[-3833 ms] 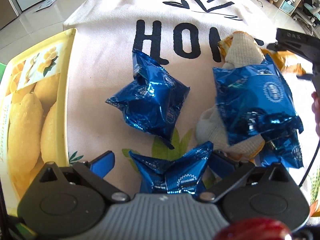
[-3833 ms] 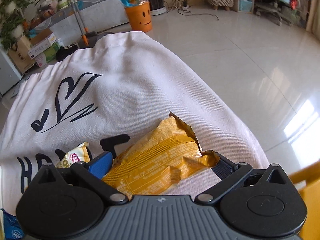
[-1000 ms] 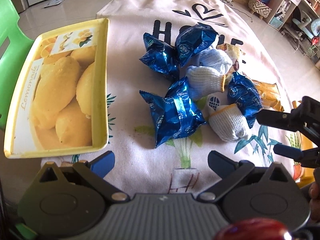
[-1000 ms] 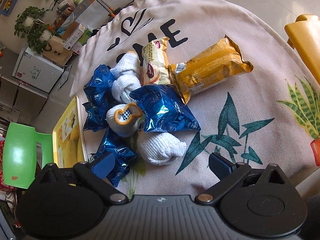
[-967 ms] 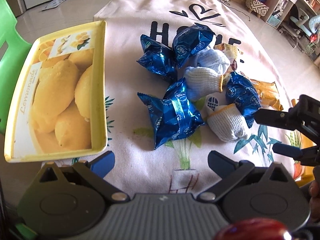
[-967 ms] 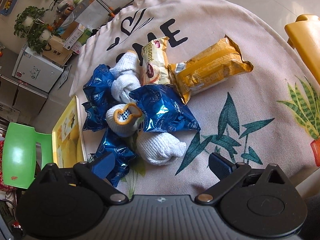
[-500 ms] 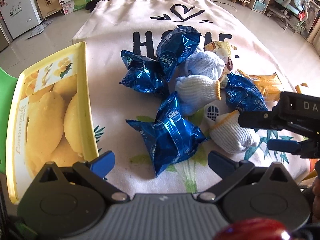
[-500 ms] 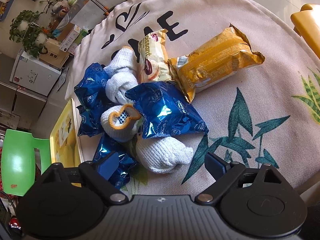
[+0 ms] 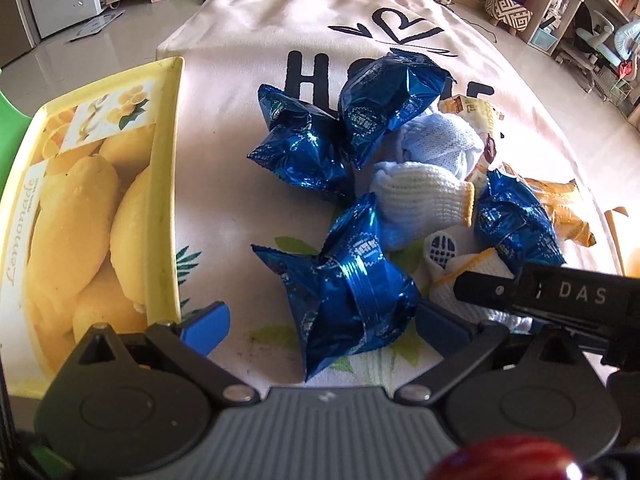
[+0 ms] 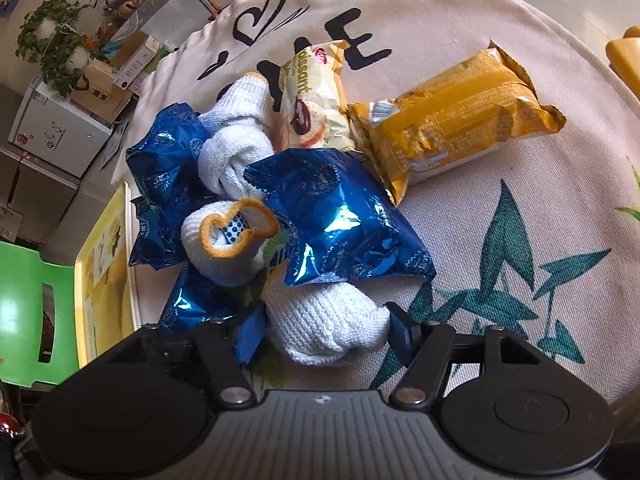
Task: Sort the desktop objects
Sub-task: 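Move the right gripper to a white knit glove while the left gripper approaches a blue foil packet, then grasp the white glove with the right gripper while the left gripper grasps the blue foil packet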
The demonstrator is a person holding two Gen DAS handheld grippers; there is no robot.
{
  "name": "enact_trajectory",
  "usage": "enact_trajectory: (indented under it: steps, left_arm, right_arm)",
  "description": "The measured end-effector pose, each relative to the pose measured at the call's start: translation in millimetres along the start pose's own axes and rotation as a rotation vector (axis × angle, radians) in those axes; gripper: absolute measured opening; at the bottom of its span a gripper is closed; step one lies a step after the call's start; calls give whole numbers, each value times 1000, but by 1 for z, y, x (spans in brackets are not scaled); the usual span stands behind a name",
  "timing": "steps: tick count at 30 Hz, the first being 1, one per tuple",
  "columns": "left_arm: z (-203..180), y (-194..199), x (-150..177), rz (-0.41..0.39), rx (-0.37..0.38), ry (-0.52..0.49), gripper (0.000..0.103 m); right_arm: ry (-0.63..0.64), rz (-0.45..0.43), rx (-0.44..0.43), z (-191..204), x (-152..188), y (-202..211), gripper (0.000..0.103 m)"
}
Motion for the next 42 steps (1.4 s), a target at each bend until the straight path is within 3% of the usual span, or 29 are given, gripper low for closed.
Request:
enact_trajectory:
  steps: [7,13,18,28,30,33,42]
  left_arm:
    - [-4,-6,-6,-16,3,52,103]
    - [-8,-23,-2,32,-7,66,103]
    - [-4,-32,-2,47,-20,107,103]
    - [-8,-39,-6,34,-54,112,102]
    - [-13,-31,-10,-1,-37,109,102]
    - [-18,-24,-17,-37,-70,66,102]
    - [-1,-42,-12,32,-114,156,102]
  right_arm:
    - [-21,-35,100,-19,-6,19,57]
    - [-97,-31,97,-27,-7,19,60]
    - [-164,-21,111,-35,-7,19,68]
    - [-144,-17,115,-32,-7,17,75]
    - [-138,-18,112,-30,-7,16,78]
    - [-173,-24,107,-33,-7,17,81]
    - [-154,-23,111,-31,-6,16,83]
Point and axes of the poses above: each gripper's, at about its wrist camera, not at the fingertips, and y roughly against the way its jaws point, z to its left, x to its underside, the point moved 3 cm from there along -y, roughly the way its jaws point, and after that the axes turned 11 degrees about -z, right-handed, at the moved point
